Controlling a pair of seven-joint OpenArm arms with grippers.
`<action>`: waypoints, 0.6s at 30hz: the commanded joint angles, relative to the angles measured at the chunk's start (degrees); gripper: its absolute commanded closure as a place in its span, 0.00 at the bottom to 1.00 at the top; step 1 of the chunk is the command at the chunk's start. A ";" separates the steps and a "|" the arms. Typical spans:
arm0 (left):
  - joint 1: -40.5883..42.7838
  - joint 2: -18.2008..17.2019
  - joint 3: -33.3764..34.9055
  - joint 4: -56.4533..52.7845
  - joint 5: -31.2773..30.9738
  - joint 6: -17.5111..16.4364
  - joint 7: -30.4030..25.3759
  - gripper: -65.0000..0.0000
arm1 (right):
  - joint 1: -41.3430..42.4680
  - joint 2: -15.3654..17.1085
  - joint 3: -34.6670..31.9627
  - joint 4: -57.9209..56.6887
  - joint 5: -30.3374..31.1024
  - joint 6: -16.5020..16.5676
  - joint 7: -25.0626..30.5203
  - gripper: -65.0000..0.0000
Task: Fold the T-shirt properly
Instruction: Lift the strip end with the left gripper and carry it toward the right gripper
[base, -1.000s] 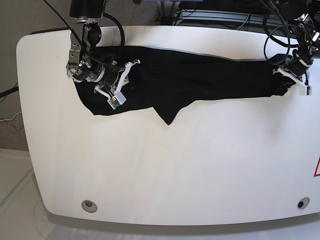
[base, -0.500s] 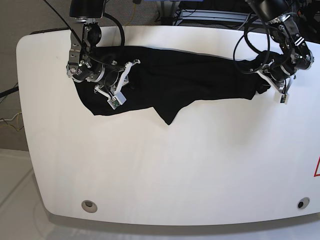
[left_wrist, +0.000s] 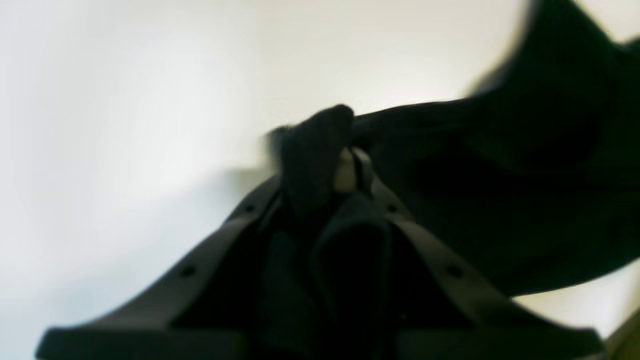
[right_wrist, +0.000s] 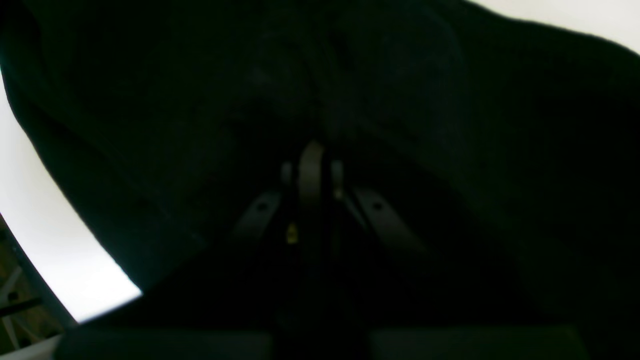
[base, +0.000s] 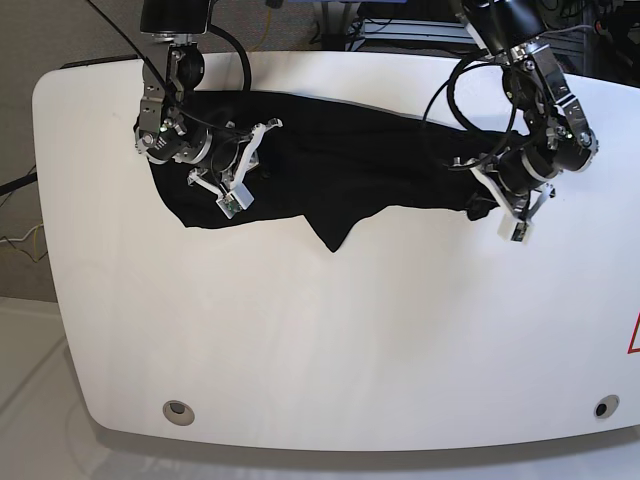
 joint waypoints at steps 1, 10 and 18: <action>-1.50 0.69 1.11 1.55 -1.31 -0.10 -0.19 0.96 | 0.31 0.23 0.19 0.78 -0.62 -0.19 -0.38 1.00; -3.08 5.70 4.80 2.70 -1.31 -0.10 0.51 0.96 | 0.31 0.23 0.28 0.70 -0.71 -0.19 -0.38 1.00; -3.17 6.04 8.32 3.22 -1.40 -0.10 0.51 0.96 | 0.31 0.23 0.28 0.61 -0.80 -0.19 -0.38 1.00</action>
